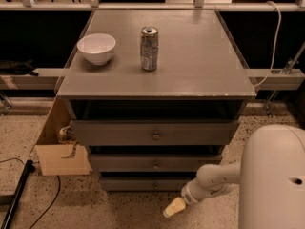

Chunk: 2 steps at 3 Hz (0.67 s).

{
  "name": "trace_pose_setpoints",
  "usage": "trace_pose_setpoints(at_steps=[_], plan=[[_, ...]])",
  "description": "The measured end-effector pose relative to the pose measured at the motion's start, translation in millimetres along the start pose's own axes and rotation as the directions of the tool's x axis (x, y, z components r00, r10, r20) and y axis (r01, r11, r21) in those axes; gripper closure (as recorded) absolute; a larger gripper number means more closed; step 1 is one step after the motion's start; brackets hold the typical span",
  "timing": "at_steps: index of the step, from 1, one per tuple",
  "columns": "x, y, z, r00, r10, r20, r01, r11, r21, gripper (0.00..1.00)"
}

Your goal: Open bottom drawer

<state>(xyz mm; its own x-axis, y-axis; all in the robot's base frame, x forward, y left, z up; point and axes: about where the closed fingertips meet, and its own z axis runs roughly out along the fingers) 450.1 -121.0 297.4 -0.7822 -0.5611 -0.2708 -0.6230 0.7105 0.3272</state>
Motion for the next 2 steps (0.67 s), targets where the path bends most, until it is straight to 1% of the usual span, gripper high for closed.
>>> trace_pose_setpoints(at_steps=[1,2], plan=[[-3.4,-6.2,19.3,1.000,-0.017,0.008,0.017,0.9988,0.047,0.00],[-6.0,-17.3,39.6,0.999,-0.009,0.032,0.005,0.9942,0.107,0.00]])
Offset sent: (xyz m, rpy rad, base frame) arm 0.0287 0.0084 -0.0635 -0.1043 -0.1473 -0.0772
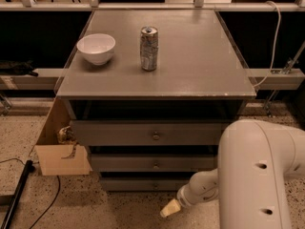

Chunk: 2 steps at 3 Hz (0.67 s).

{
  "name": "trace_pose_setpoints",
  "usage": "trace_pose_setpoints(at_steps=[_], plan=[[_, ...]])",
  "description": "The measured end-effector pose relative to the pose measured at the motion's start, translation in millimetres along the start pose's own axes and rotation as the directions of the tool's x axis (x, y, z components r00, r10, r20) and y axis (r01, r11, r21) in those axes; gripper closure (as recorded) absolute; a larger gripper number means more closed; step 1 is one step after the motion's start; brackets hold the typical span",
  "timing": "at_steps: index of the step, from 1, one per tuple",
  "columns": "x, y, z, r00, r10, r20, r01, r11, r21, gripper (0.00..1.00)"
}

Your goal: Open bottom drawer

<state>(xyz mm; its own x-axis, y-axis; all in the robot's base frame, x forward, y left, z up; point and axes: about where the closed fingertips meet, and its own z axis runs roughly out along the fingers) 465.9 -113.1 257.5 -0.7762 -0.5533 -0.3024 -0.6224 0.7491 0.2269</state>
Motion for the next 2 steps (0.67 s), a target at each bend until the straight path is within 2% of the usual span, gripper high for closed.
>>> trace_pose_setpoints(at_steps=[2], plan=[[-1.3,0.8,9.1,1.000,-0.009,0.015,0.009,0.9999,0.012,0.00]])
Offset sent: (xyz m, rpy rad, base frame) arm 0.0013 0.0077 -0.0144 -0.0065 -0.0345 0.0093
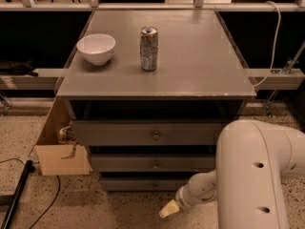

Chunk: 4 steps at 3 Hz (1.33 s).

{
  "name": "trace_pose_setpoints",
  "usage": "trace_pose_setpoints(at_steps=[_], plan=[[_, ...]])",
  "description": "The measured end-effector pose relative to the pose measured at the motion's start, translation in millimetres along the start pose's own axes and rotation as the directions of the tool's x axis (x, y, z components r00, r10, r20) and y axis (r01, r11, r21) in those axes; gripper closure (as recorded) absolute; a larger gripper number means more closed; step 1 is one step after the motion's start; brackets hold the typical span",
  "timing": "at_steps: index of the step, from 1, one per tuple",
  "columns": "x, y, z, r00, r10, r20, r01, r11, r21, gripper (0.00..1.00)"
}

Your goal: Open bottom drawer

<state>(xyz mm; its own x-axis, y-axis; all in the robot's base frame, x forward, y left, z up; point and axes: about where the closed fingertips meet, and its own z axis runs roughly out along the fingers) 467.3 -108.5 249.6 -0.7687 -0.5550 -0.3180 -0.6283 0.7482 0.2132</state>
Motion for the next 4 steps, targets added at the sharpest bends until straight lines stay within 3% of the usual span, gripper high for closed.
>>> trace_pose_setpoints(at_steps=[1,2,3,4], plan=[[-2.0,-7.0,11.1,1.000,-0.017,0.002,0.017,0.9996,0.023,0.00],[-5.5,-30.4,13.8,1.000,-0.007,0.007,0.006,0.9983,0.059,0.00],[-9.0,-56.8,0.6,0.998,0.029,0.052,-0.034,0.9948,0.096,0.00],[-8.7,-62.8,-11.3,0.990,0.071,0.121,-0.086,0.9886,0.124,0.00]])
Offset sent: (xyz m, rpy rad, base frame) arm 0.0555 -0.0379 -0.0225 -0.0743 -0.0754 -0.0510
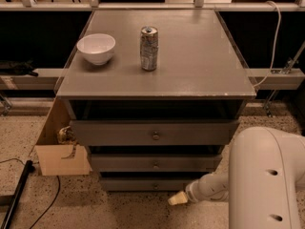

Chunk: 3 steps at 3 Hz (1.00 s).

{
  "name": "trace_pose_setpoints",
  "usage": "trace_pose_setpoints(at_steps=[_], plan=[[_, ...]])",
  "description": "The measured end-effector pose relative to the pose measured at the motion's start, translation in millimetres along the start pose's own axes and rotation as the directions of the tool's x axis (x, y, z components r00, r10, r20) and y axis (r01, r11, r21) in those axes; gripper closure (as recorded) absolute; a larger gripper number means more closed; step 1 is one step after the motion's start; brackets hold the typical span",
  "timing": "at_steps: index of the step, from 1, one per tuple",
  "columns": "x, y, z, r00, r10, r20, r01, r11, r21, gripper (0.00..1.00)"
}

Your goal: Open bottom drawer

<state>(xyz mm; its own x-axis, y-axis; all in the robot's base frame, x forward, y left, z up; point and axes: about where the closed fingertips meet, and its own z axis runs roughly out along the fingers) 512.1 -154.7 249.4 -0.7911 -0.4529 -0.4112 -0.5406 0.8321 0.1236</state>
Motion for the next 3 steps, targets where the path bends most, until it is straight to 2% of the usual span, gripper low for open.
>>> trace_pose_setpoints(at_steps=[1,3], plan=[[-10.3,-9.8,0.1,0.999,0.000,0.045,-0.001,0.9992,0.040,0.00],[7.7,-7.7,11.9,0.997,-0.005,0.076,0.000,0.9982,0.060,0.00]])
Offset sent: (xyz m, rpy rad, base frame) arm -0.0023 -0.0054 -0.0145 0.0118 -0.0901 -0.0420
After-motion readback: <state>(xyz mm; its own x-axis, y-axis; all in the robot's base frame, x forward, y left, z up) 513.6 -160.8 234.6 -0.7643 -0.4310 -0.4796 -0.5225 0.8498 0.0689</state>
